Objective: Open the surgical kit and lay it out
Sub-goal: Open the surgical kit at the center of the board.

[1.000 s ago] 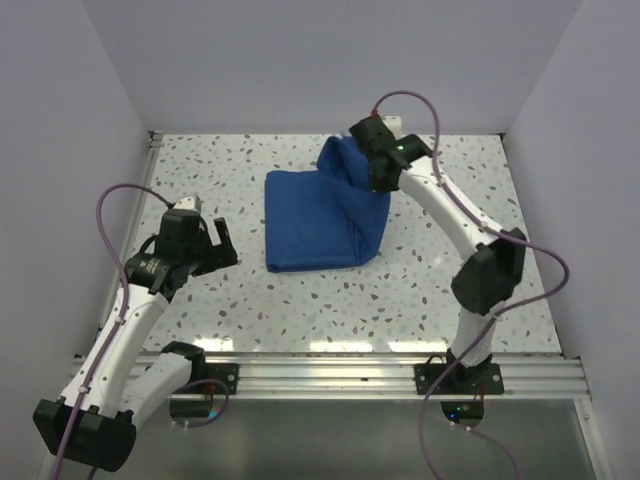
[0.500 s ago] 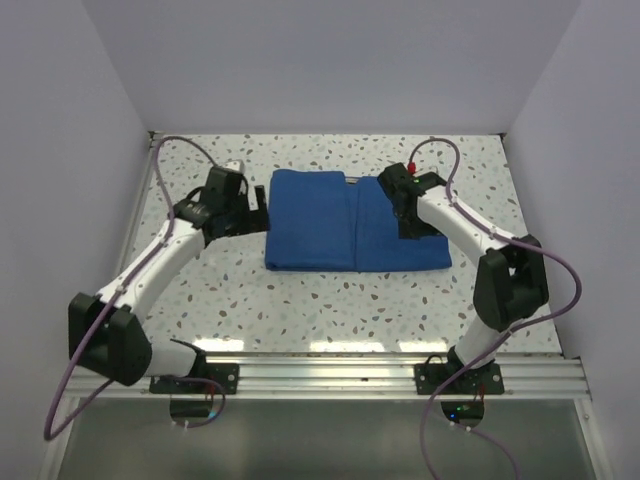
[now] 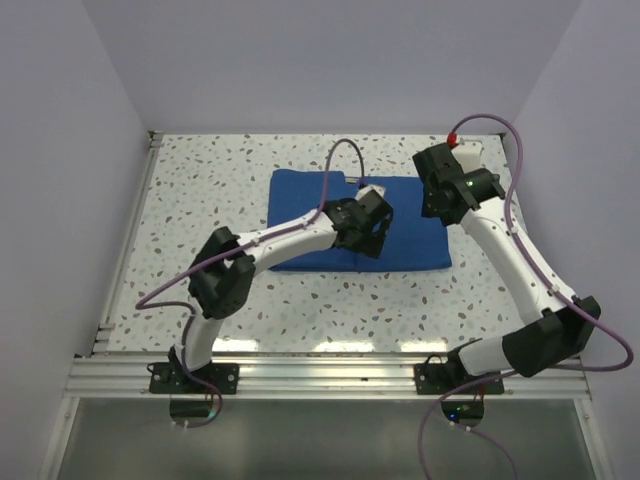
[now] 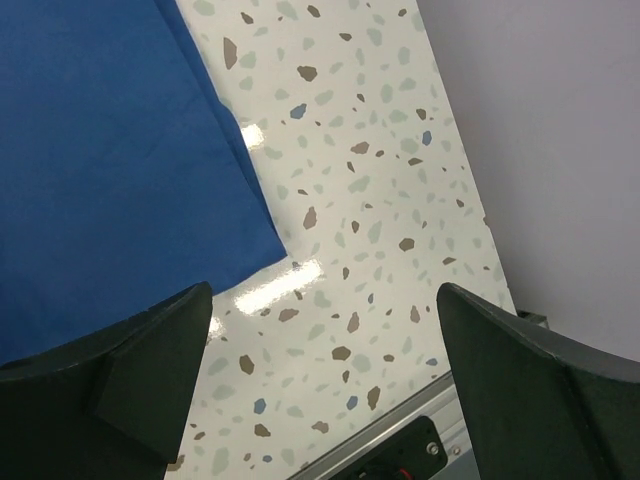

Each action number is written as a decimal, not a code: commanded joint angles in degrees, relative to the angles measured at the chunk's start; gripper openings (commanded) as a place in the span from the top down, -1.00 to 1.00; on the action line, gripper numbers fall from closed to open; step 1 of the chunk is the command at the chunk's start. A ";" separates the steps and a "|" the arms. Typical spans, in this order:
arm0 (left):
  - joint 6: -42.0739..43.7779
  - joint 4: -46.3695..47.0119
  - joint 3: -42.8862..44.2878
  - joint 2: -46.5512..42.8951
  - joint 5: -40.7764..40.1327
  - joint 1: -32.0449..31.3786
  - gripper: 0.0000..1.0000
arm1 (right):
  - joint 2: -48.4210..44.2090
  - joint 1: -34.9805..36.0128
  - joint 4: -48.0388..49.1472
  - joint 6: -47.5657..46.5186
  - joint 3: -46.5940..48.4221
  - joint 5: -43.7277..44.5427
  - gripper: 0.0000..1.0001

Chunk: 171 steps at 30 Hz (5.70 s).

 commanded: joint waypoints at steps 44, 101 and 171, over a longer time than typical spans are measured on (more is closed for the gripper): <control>-7.98 -18.74 -27.47 -38.21 -26.05 27.70 -0.99 | 2.66 -0.11 3.35 -5.84 -3.33 -7.86 -0.97; 12.50 10.97 24.48 25.08 10.86 49.94 -0.26 | 14.87 0.33 -6.05 -0.04 7.12 -10.06 -0.97; 2.40 0.18 -38.70 -67.62 15.60 27.27 1.00 | 25.15 1.21 -3.50 -5.23 33.47 -17.26 -0.97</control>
